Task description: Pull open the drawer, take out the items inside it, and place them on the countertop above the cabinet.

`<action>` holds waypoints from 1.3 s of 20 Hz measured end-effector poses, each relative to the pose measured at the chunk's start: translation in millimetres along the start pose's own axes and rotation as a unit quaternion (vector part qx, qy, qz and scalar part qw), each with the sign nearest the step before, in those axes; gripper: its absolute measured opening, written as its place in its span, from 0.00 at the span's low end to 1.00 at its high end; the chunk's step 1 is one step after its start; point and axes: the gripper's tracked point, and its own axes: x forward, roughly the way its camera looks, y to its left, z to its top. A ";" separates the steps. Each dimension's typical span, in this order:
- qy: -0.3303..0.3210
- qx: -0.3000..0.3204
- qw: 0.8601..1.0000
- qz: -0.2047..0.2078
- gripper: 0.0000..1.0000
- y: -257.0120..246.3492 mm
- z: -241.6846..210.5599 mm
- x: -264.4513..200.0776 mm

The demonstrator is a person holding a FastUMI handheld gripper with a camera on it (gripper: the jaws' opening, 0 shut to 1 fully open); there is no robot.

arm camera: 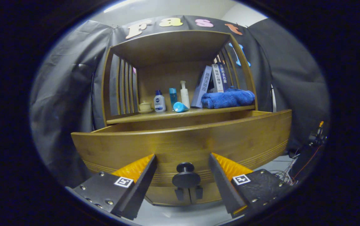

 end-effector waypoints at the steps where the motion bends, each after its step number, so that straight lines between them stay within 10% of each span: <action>1: -0.011 -0.007 1.000 -0.004 0.99 1.5 6.0 3.3; 26: 0.065 -0.014 0.998 -0.009 0.99 25.4 -25.6 126.3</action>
